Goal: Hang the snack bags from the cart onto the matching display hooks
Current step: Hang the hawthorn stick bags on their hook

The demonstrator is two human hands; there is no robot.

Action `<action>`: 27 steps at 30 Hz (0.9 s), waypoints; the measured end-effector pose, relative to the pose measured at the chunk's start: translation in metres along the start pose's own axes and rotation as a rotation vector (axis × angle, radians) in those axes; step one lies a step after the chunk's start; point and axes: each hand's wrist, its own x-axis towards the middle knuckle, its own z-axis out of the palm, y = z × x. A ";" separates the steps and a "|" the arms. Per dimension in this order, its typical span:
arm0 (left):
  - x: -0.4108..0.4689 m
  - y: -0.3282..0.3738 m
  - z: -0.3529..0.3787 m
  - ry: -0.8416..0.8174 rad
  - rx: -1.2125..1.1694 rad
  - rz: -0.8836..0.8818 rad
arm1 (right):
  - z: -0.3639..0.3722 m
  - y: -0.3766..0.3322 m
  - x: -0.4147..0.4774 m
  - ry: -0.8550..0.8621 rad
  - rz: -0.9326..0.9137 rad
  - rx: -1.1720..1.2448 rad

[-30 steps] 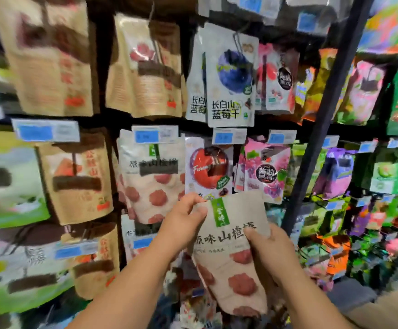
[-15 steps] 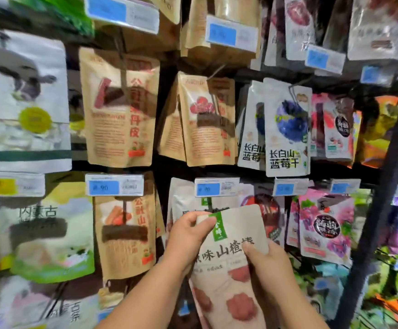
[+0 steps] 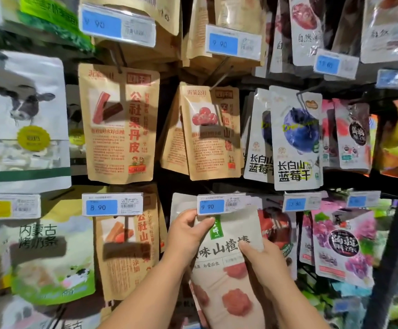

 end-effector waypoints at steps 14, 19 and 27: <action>0.016 -0.002 0.005 0.043 0.085 0.126 | 0.004 0.011 0.027 -0.046 0.040 0.036; 0.020 0.001 0.007 0.005 0.076 0.135 | 0.005 0.015 0.035 -0.042 0.060 0.074; 0.019 0.001 0.013 0.015 -0.009 0.142 | 0.000 0.021 0.039 -0.040 0.025 0.075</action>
